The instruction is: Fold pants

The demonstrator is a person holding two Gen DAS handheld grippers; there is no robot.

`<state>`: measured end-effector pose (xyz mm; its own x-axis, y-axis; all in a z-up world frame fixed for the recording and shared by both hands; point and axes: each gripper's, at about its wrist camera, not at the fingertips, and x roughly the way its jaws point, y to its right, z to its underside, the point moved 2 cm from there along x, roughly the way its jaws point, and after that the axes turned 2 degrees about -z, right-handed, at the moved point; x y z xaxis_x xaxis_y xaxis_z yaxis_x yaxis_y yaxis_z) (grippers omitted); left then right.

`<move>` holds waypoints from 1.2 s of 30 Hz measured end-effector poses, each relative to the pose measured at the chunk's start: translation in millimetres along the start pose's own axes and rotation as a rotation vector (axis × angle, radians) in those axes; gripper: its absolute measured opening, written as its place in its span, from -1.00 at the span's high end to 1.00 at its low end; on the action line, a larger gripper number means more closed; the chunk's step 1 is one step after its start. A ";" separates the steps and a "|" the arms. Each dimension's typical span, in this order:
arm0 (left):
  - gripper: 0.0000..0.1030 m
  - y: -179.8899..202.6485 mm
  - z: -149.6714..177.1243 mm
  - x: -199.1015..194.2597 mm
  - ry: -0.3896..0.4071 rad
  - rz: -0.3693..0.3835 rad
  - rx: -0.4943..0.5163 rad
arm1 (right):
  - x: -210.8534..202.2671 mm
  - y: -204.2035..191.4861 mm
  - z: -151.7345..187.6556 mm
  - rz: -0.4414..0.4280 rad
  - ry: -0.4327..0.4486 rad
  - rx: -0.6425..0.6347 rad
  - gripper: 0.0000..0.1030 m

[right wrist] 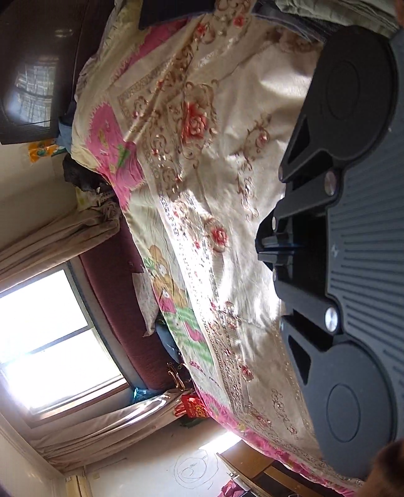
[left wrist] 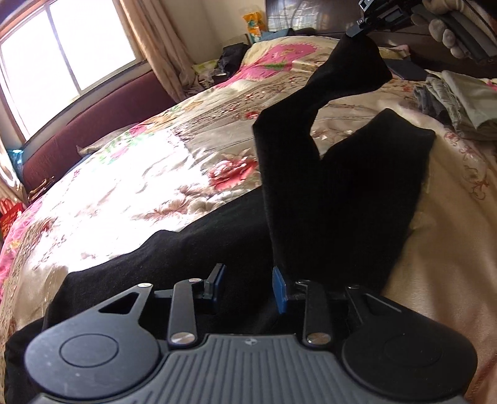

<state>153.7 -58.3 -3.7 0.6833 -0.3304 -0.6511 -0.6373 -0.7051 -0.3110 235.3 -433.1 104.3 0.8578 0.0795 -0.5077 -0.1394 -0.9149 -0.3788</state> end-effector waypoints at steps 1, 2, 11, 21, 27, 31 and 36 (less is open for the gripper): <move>0.11 6.9 -2.0 -0.9 0.000 0.016 0.024 | -7.6 10.0 -0.2 0.007 0.007 -0.003 0.95; 0.10 15.2 -4.0 -1.3 -0.001 0.032 0.056 | -13.6 19.7 1.0 0.027 0.013 -0.008 0.94; 0.02 71.5 -11.0 0.8 -0.021 0.075 0.277 | 0.6 108.3 73.6 0.199 -0.147 0.125 0.81; 0.00 83.1 -15.7 7.5 -0.026 0.056 0.272 | -48.6 112.7 105.0 0.174 -0.069 0.262 0.43; -0.04 90.9 -15.8 11.9 -0.011 0.025 0.317 | -31.1 101.0 146.3 0.084 -0.158 0.372 0.26; -0.12 97.7 -21.1 17.0 0.005 0.022 0.343 | -12.1 105.7 147.5 0.106 -0.107 0.426 0.26; -0.11 101.1 -29.4 31.3 -0.008 0.037 0.329 | -11.5 109.9 132.5 0.153 -0.074 0.402 0.76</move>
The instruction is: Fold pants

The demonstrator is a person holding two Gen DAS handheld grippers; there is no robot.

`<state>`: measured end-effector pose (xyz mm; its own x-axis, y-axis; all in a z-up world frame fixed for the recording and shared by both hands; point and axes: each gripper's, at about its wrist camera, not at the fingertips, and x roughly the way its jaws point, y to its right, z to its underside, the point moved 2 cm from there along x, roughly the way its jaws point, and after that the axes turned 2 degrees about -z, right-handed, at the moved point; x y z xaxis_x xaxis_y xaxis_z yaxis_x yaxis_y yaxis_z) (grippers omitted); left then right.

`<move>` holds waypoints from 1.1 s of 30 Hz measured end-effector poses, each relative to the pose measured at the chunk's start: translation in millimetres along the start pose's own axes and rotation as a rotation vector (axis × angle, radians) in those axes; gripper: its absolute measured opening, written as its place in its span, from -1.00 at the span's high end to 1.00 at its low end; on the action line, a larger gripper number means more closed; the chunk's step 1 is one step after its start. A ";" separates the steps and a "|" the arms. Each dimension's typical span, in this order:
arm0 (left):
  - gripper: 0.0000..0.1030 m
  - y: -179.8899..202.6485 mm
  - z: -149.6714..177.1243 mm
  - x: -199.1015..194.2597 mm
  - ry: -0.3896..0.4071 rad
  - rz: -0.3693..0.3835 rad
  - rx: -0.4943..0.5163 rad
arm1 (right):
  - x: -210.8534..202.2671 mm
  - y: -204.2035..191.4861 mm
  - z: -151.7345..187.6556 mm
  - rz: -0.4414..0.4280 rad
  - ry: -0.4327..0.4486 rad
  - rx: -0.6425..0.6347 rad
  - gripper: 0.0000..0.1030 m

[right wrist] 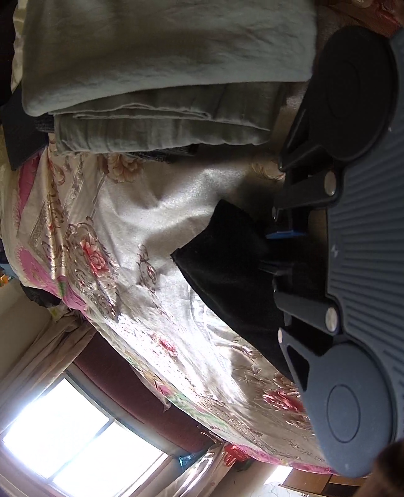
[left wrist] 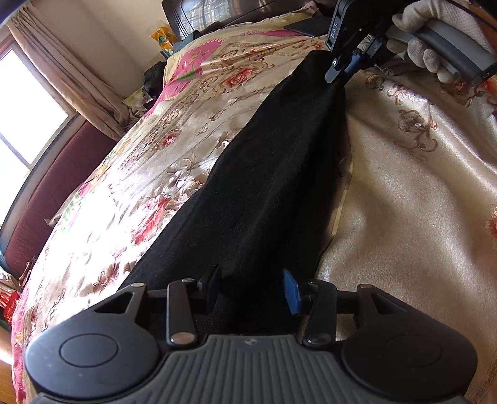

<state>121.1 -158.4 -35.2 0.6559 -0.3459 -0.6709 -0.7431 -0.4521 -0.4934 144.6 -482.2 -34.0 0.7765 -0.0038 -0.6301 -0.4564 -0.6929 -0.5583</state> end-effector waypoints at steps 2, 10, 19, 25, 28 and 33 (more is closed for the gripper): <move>0.03 -4.9 -2.3 3.1 -0.011 0.021 -0.028 | -3.2 -5.1 -4.9 -0.012 0.003 -0.026 0.79; 0.16 -12.6 4.0 2.7 -0.033 0.001 -0.030 | -14.1 -18.4 -17.7 -0.077 0.025 -0.055 0.82; 0.14 -4.9 -9.9 21.6 -0.032 -0.047 0.010 | -9.9 -20.7 -22.1 -0.070 -0.014 -0.054 0.80; 0.47 -26.6 -16.3 10.1 -0.017 -0.044 -0.087 | -12.5 -26.4 -25.3 -0.085 -0.008 -0.088 0.81; 0.48 -30.7 -18.9 -6.3 0.017 -0.051 -0.097 | -16.9 -31.0 -29.2 -0.100 0.000 -0.106 0.82; 0.48 -42.3 -21.7 -22.7 0.048 -0.074 -0.124 | -23.9 -49.6 -37.5 -0.132 0.026 -0.174 0.82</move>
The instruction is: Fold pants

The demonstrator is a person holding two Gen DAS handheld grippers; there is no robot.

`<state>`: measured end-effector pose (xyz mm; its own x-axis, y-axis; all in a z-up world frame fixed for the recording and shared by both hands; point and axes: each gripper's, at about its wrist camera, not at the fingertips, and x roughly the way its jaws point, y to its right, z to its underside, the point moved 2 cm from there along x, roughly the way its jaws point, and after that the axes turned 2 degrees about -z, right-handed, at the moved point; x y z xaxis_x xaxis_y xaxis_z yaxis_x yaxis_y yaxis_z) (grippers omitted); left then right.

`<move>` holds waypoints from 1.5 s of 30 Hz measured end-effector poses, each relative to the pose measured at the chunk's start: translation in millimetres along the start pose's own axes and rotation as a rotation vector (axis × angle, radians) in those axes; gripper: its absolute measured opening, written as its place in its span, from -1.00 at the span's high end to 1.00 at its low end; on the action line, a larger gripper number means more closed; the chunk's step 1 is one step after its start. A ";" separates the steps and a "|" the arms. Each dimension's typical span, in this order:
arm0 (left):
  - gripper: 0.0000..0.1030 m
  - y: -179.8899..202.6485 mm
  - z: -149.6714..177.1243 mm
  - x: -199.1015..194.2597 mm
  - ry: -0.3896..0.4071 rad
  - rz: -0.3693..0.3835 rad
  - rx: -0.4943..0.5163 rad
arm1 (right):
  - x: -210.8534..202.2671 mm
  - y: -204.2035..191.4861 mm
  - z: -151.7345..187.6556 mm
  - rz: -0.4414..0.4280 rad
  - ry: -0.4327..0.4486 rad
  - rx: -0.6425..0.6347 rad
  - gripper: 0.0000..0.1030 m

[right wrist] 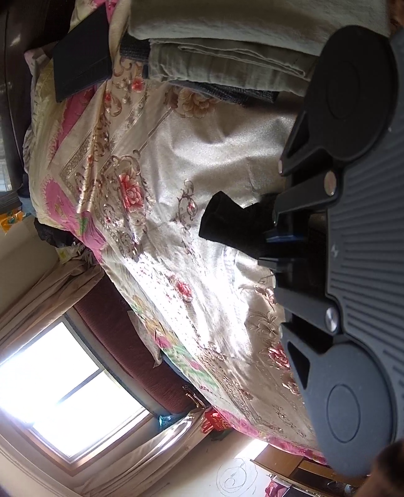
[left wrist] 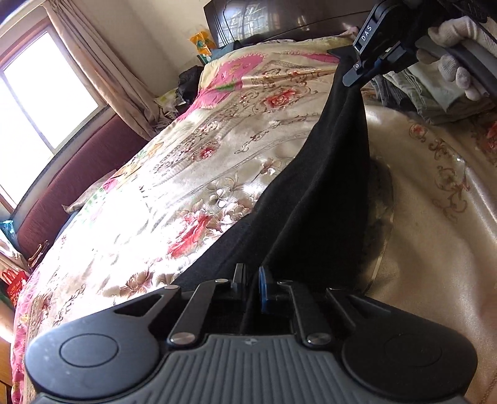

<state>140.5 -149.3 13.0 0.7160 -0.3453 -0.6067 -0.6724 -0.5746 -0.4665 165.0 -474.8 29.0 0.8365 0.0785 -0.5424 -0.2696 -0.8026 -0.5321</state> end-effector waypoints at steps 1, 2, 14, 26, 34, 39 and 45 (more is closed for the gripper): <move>0.49 -2.2 -0.7 1.3 0.000 -0.005 -0.008 | 2.1 -3.8 -2.3 -0.001 -0.001 -0.009 0.82; 0.50 -4.2 -1.0 3.8 -0.006 0.002 -0.023 | 3.8 -5.4 -3.4 0.001 -0.004 -0.011 0.82; 0.47 53.4 25.2 14.4 -0.065 0.094 0.091 | -2.4 68.1 45.0 0.201 -0.106 0.117 0.93; 0.18 35.0 42.8 -2.7 -0.085 0.068 0.026 | 5.9 66.3 54.6 0.037 -0.066 0.317 0.74; 0.17 26.8 50.3 -9.4 -0.084 0.054 -0.013 | 3.3 56.0 38.1 0.030 -0.012 0.285 0.89; 0.16 26.0 52.1 -8.1 -0.079 0.055 -0.027 | -13.8 64.5 50.4 0.054 -0.020 0.338 0.78; 0.15 27.4 49.0 -8.7 -0.077 0.053 -0.019 | -3.5 91.7 57.0 0.101 0.011 0.503 0.54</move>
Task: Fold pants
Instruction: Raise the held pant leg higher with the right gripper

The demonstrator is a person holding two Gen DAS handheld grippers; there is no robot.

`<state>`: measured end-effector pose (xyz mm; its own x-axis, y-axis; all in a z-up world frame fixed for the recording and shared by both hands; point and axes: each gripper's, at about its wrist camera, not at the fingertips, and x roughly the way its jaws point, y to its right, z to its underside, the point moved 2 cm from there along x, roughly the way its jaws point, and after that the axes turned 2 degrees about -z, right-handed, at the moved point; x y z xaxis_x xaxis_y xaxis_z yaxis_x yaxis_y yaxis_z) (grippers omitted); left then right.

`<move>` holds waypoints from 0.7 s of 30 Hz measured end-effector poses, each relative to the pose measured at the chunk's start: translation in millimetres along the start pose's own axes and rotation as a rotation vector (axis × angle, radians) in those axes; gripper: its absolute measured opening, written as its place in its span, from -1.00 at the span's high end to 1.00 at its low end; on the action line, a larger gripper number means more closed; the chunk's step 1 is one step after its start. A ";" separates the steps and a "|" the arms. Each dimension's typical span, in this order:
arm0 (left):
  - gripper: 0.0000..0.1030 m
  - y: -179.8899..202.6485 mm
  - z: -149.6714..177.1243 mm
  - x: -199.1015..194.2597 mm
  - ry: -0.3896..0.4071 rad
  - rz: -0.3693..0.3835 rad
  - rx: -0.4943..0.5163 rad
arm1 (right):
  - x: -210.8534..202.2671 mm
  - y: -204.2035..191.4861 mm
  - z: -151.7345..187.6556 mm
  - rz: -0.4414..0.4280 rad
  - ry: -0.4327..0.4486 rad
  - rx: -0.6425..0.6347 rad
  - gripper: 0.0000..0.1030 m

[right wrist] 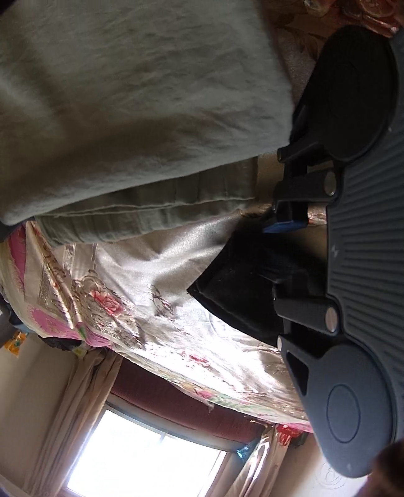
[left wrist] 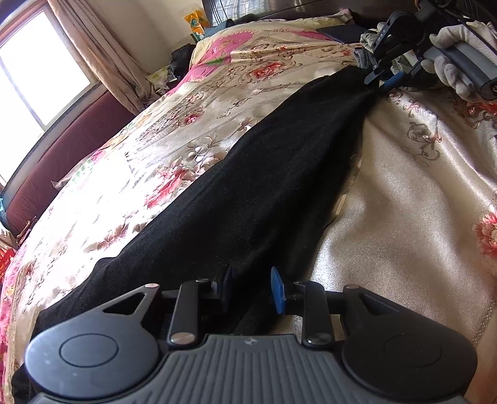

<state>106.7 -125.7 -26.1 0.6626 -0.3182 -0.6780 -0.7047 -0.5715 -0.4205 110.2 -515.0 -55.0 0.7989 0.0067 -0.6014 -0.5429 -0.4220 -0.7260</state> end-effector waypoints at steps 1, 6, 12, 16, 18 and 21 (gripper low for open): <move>0.14 0.2 -0.1 0.1 0.000 0.000 0.002 | 1.5 0.8 -2.3 -0.006 0.019 0.018 0.53; 0.13 1.3 -1.3 1.5 0.000 0.002 0.005 | 1.0 -10.9 -2.1 0.021 0.048 -0.048 0.61; 0.12 2.1 -2.2 4.9 0.007 0.006 0.003 | -6.6 -27.8 -2.8 0.064 0.057 -0.177 0.64; 0.11 2.1 -2.6 4.5 0.008 0.006 0.001 | -3.1 -37.2 -5.2 0.031 0.051 -0.187 0.63; 0.07 2.5 -2.1 4.8 0.007 0.004 0.007 | 3.7 -39.8 -4.8 0.036 0.027 -0.193 0.63; 0.04 0.9 -2.4 4.4 0.009 -0.003 0.008 | 16.8 -37.8 -2.6 0.069 -0.003 -0.214 0.61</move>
<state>109.6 -129.4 -28.0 0.6671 -0.3233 -0.6712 -0.7046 -0.5666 -0.4273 144.9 -501.2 -36.7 0.7607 -0.0260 -0.6486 -0.5290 -0.6040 -0.5961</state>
